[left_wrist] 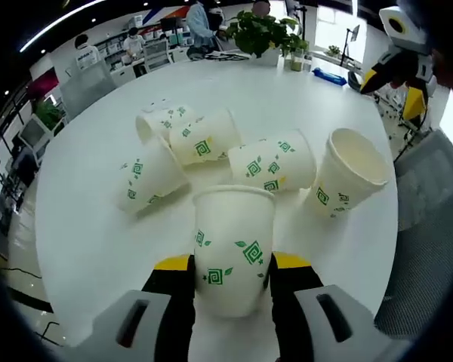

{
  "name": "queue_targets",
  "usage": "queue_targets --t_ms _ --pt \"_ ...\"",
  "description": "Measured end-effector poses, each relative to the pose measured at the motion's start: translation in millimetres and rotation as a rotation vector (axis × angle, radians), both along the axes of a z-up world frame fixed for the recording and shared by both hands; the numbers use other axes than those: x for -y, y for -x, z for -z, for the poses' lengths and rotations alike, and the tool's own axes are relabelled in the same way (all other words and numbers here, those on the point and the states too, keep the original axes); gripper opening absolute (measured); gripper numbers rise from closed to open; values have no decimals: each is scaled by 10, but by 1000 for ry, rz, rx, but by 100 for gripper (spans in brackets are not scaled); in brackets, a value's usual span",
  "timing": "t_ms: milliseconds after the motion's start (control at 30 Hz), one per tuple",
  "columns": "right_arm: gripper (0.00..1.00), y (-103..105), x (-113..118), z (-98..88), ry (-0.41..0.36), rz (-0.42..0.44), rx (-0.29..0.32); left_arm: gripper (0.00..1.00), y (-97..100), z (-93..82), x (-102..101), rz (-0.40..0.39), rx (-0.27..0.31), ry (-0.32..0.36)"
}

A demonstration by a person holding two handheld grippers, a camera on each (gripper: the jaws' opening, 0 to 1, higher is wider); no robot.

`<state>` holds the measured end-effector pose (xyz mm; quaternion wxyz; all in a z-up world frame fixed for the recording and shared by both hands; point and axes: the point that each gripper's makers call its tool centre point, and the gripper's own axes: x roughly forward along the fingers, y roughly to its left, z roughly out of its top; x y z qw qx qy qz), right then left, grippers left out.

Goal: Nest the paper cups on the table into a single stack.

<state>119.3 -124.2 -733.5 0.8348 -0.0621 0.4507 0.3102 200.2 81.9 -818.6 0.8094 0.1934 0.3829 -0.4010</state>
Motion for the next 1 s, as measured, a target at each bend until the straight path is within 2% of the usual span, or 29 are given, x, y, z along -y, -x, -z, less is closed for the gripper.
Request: queue_targets --t_ms 133,233,267,367,533,633,700,800,867,967,1000 --pt "48 -77 6 36 3 10 -30 37 57 7 -128 0 14 -3" --pt "48 -159 -29 -12 -17 21 -32 37 73 -127 -94 -26 30 60" --pt "48 -244 -45 -21 -34 23 -34 37 81 -197 -79 -31 42 85" --pt "48 -311 -111 -34 -57 33 -43 37 109 -346 -70 -27 76 95" --pt "47 -439 -277 -166 -78 18 -32 38 95 -570 32 -10 116 145" --pt "46 -519 -378 -179 -84 8 -25 38 124 -749 123 3 140 162" --pt "46 -609 -432 -171 -87 0 -23 38 86 -782 142 20 161 171" --pt "45 -658 -465 -200 -90 -7 -18 38 123 -923 277 45 181 179" --pt "44 -674 -496 -231 -93 -10 -14 38 132 -958 338 62 188 184" --pt "42 -758 -522 -240 -95 -14 -9 38 156 -886 425 137 201 149" --pt "42 -804 -511 -236 -95 -14 -8 38 186 -883 484 146 198 156"
